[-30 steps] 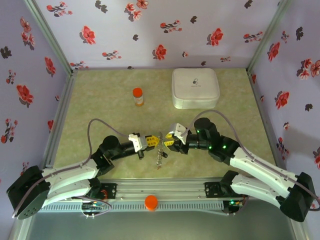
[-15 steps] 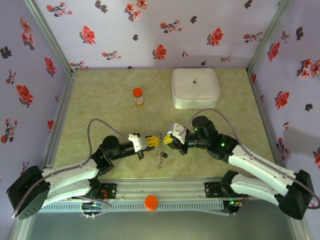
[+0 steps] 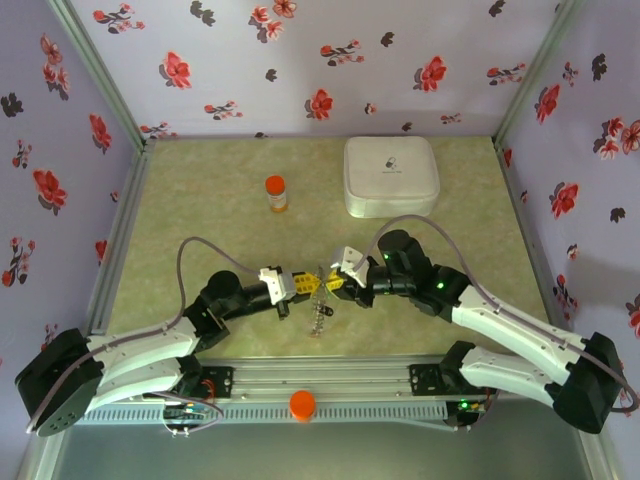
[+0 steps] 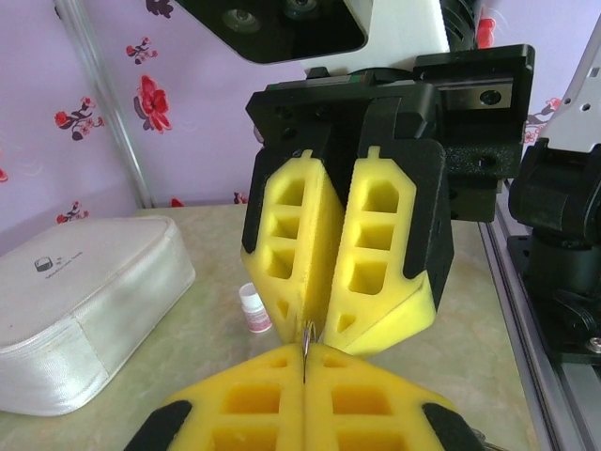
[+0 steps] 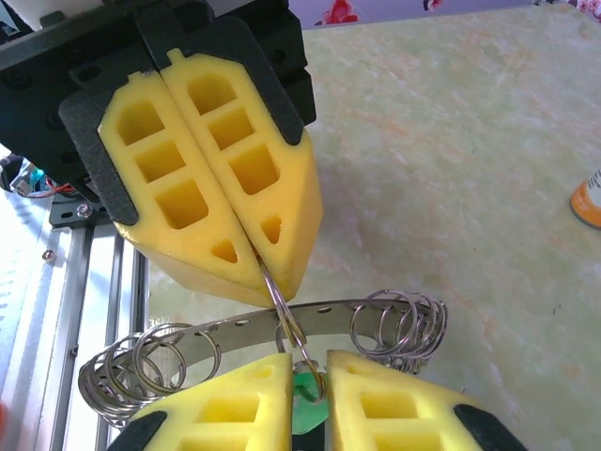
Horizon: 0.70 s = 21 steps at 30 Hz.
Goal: Put the keys on the keyring
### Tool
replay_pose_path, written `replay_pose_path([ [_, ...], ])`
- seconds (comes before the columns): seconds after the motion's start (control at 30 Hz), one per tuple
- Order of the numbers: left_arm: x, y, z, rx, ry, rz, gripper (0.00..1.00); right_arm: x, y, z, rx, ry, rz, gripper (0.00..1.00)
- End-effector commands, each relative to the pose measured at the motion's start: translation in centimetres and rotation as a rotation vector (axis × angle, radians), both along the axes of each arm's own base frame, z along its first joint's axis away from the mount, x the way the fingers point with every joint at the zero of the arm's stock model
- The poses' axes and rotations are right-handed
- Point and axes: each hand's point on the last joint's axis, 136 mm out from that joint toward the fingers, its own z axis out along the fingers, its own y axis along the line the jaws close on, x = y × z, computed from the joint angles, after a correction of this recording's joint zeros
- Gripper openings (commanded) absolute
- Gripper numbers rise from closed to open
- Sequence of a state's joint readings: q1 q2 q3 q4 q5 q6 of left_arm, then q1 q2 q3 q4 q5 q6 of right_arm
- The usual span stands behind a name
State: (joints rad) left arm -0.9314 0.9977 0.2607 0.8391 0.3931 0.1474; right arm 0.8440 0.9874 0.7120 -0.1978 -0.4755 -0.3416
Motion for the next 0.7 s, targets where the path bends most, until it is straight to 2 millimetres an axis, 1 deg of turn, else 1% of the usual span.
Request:
replay_pose_path([
  [0.0, -0.1, -0.2, 2.9, -0.083, -0.065, -0.010, 0.00, -0.1, -0.5, 1.1, 0.014, -0.031, -0.008, 0.23],
  [0.07, -0.1, -0.2, 2.9, -0.082, -0.063, -0.010, 0.00, -0.3, -0.6, 1.6, 0.033, -0.040, 0.001, 0.25],
  [0.17, -0.2, -0.3, 2.9, -0.084, -0.060, -0.013, 0.00, -0.9, -0.2, 2.2, 0.073, -0.024, 0.031, 0.26],
  [0.37, -0.3, -0.2, 3.2, -0.099, -0.059, -0.020, 0.00, -0.8, 0.6, 2.3, 0.104, -0.002, 0.046, 0.26],
  [0.67, -0.5, -0.1, 3.3, -0.111, -0.057, -0.028, 0.00, -0.7, 1.1, 2.0, 0.104, 0.007, 0.060, 0.17],
])
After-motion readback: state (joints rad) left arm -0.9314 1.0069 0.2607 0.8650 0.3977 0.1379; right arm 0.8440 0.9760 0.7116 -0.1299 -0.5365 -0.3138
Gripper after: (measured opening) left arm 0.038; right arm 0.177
